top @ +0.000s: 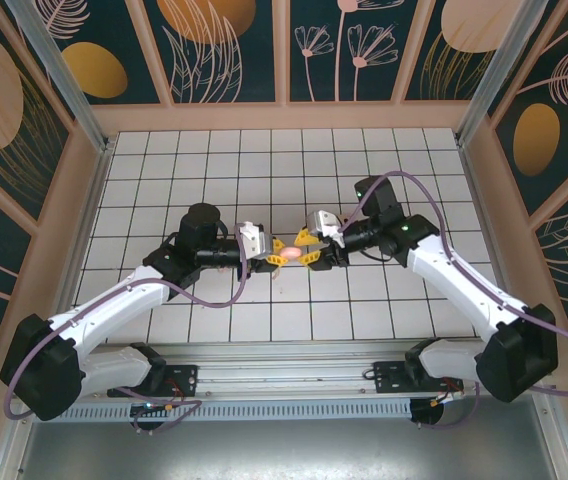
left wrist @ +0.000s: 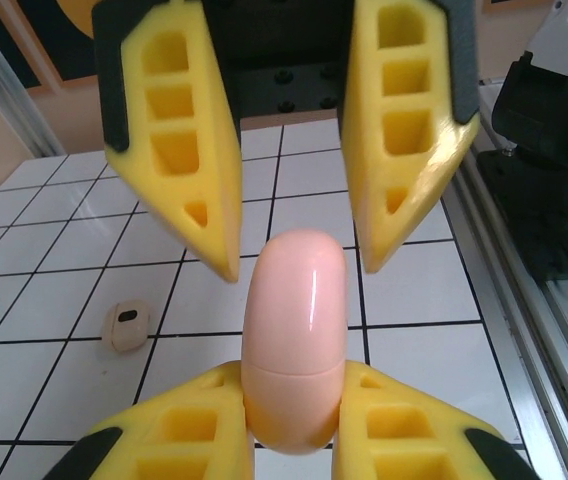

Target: Insert the wireless bluetooth earbuds into the charging case

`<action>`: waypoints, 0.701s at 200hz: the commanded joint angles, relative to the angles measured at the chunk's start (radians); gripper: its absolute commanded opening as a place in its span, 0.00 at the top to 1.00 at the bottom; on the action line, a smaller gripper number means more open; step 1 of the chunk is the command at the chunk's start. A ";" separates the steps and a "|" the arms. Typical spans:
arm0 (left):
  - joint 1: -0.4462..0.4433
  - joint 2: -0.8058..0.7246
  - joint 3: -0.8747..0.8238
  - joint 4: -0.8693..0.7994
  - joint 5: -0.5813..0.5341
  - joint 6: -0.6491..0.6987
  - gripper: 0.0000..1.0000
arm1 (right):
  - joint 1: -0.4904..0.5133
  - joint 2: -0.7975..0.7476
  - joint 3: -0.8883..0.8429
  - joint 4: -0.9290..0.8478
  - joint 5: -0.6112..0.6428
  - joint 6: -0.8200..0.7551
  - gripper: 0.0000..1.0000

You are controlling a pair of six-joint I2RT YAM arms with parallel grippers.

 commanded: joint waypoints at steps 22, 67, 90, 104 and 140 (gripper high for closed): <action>-0.003 -0.012 0.007 0.048 -0.013 -0.020 0.84 | 0.000 -0.038 -0.019 0.078 0.011 0.046 0.58; -0.003 -0.019 0.007 0.061 0.001 -0.035 0.84 | 0.004 -0.025 -0.014 0.083 0.019 0.041 0.59; -0.002 -0.022 0.007 0.069 0.013 -0.039 0.84 | 0.004 -0.013 -0.011 0.080 0.024 0.041 0.58; -0.003 -0.022 0.009 0.075 0.016 -0.042 0.84 | 0.005 -0.007 -0.009 0.079 0.022 0.040 0.58; -0.003 -0.020 0.009 0.082 0.017 -0.050 0.83 | 0.005 -0.002 -0.009 0.077 0.019 0.040 0.60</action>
